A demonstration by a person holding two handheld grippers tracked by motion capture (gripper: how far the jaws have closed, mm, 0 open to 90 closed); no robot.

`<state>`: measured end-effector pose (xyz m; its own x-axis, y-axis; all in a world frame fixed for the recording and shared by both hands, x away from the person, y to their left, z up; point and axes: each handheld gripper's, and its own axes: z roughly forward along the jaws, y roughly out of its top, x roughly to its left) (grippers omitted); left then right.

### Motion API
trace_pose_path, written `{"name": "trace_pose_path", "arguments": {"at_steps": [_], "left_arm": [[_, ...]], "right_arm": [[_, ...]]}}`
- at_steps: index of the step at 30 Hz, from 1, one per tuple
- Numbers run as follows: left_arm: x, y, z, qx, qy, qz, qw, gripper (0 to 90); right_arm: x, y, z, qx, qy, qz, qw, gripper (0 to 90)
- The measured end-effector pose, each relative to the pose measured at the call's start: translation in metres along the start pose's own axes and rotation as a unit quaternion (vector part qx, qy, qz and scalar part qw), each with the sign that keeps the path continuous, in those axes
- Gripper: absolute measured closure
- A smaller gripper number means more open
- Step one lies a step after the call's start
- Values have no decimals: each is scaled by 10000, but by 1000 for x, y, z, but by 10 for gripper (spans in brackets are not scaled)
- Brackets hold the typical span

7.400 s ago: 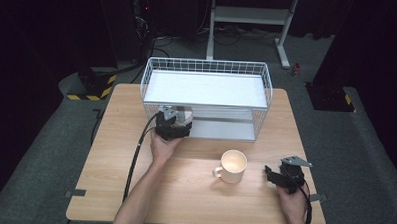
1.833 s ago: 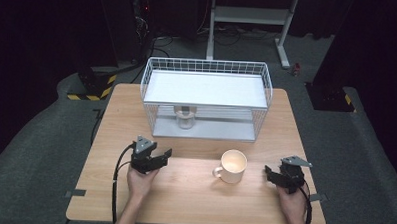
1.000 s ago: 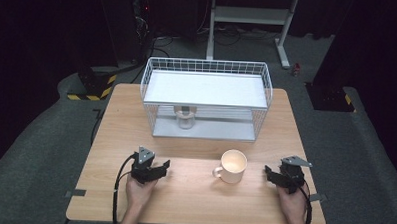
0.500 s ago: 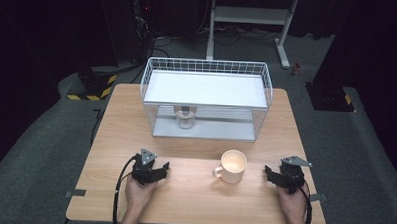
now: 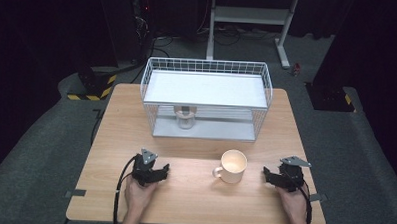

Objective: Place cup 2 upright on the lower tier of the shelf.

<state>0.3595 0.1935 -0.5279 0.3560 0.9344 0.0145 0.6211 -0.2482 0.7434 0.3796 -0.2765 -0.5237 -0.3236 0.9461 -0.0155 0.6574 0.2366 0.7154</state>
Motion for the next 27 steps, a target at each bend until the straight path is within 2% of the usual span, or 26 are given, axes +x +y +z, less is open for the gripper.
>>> {"name": "trace_pose_path", "arguments": {"at_steps": [6,9,13,20,23,27], "left_arm": [[0,0,0,0,-2,-7,10000,243],[0,0,0,0,0,-6,10000,243],[0,0,0,0,-7,-17,10000,243],[0,0,0,4,-10,-15,10000,243],[0,0,0,4,-10,-14,10000,243],[0,0,0,0,-5,-15,10000,243]], "right_arm": [[5,-2,-2,21,131,-87,9999,131],[9,-4,-8,-118,330,-134,9993,120],[17,-8,-16,-225,593,-68,9980,106],[37,-17,-29,-462,1134,-167,9923,103],[47,-17,-33,-538,1301,-167,9899,98],[57,-15,-36,-664,1452,-279,9868,94]]}}
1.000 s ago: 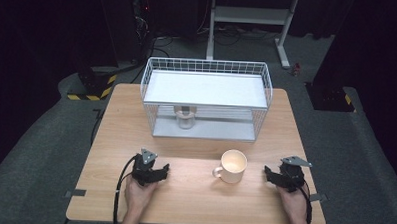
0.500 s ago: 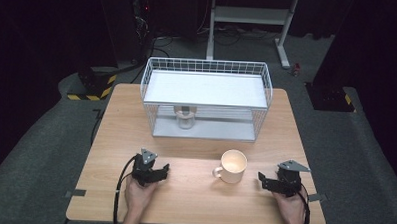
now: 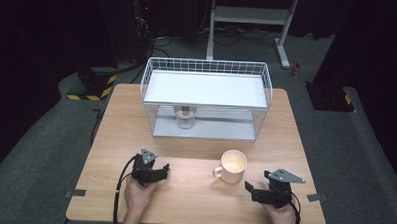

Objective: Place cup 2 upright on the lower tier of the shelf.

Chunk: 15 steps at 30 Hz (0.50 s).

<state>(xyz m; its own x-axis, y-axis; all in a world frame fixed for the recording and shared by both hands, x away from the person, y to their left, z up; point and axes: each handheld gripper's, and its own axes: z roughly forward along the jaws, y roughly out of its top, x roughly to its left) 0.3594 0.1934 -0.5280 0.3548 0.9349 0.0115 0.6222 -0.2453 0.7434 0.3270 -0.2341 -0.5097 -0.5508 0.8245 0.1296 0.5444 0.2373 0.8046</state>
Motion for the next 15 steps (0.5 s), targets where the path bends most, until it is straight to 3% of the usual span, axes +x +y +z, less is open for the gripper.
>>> {"name": "trace_pose_path", "arguments": {"at_steps": [15], "left_arm": [[0,0,0,-2,9,14,10000,247]], "right_arm": [[22,26,6,-209,222,-324,9990,90]]}}
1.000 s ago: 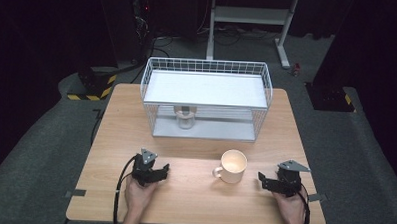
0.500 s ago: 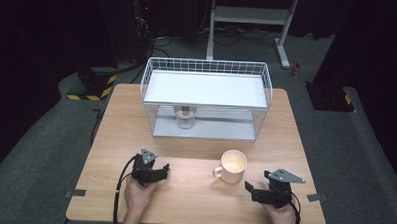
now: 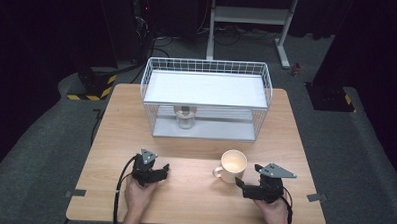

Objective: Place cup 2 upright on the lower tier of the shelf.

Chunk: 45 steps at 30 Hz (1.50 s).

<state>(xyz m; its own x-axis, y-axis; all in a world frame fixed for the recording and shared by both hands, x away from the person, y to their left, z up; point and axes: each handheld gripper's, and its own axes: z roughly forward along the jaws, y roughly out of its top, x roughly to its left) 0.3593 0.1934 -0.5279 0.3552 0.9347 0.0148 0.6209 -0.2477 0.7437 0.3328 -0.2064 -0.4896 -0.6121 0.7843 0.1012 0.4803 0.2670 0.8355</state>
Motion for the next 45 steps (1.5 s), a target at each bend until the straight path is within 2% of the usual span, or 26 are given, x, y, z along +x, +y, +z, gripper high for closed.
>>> {"name": "trace_pose_path", "arguments": {"at_steps": [13,26,45], "left_arm": [[0,0,0,3,-6,4,10000,250],[0,0,0,9,-13,3,10000,250],[0,0,0,0,-9,7,10000,252]], "right_arm": [[7,20,8,-97,91,-178,9998,90],[10,33,21,-39,168,-214,9996,89],[13,43,36,39,144,-266,9995,83]]}}
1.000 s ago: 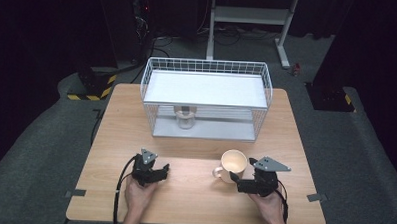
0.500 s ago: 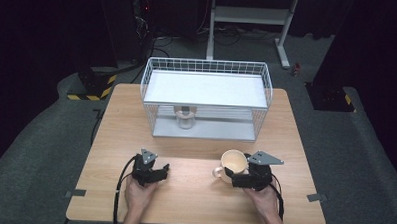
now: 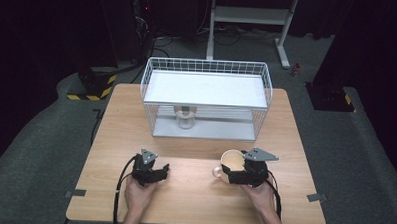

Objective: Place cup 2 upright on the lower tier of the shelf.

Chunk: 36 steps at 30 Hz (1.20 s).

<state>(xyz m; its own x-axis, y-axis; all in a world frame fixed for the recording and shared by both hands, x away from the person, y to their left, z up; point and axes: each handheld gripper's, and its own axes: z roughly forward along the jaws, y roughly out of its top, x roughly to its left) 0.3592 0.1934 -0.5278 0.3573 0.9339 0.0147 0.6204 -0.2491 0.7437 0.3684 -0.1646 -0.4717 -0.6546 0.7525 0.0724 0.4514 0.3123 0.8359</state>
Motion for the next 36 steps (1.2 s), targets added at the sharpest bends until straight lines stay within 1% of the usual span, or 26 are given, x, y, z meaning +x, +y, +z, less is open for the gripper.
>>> {"name": "trace_pose_path", "arguments": {"at_steps": [2,4,6,9,15,22,26,36], "left_arm": [[0,0,0,4,-4,2,10000,253],[0,0,0,-2,-3,0,10000,254],[0,0,0,-4,-3,0,10000,254],[0,0,0,3,-8,5,10000,255],[0,0,0,2,-8,5,10000,255],[0,0,0,2,-9,11,10000,257],[0,0,0,11,-17,-3,10000,258],[0,0,0,8,-18,0,10000,259]], "right_arm": [[0,1,2,4,-4,-48,10000,83],[0,1,3,35,6,-3,10000,83],[-1,1,5,39,10,-61,10000,83],[0,2,7,76,12,-57,10000,84],[-2,1,8,65,104,-54,9999,84],[-5,2,9,88,192,-110,9997,87],[-4,3,9,140,185,-132,9996,91],[-4,3,8,111,163,-154,9997,94]]}}
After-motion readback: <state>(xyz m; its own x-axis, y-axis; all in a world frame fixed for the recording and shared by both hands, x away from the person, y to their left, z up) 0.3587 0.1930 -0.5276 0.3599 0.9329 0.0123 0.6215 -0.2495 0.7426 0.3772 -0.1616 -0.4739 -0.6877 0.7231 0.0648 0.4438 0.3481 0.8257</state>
